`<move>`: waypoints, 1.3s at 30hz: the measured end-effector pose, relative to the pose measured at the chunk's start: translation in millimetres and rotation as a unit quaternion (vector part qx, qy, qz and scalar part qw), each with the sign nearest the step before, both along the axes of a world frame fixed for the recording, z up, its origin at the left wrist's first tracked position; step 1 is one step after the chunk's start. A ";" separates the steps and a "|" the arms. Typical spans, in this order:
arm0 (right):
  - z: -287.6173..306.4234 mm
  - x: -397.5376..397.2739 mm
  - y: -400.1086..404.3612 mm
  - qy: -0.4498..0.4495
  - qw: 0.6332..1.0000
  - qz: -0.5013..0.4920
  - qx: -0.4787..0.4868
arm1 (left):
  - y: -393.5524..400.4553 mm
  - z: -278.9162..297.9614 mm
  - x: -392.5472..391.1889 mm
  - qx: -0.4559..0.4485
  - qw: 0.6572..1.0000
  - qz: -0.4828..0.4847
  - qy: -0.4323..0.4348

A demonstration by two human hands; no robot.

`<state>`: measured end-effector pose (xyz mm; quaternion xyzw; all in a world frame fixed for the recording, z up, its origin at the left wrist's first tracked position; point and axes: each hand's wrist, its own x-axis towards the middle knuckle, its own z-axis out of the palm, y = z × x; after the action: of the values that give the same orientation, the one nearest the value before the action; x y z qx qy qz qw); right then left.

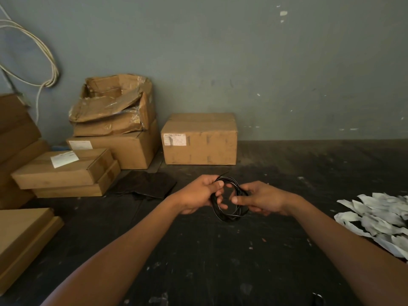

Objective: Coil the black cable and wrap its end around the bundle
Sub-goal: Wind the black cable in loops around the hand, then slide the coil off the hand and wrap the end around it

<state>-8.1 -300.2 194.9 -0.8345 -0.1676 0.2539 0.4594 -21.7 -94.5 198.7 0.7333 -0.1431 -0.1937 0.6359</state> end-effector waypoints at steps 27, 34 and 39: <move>-36.7 -2.3 -1.8 0.175 0.955 -0.048 0.235 | -11.6 -5.2 4.9 -0.100 0.977 0.186 0.040; -52.4 -6.6 -27.9 0.173 0.962 -0.097 0.187 | -14.2 -17.2 0.7 0.091 0.980 0.171 -0.037; -105.0 -9.5 -80.7 0.079 0.978 -0.184 -0.052 | -20.5 -40.7 -2.7 0.137 0.978 0.160 -0.010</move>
<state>-17.6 -380.9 89.9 -0.8513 0.0390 0.2381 0.4659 -24.4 -115.0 158.0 0.8285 -0.0029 -0.1000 0.5510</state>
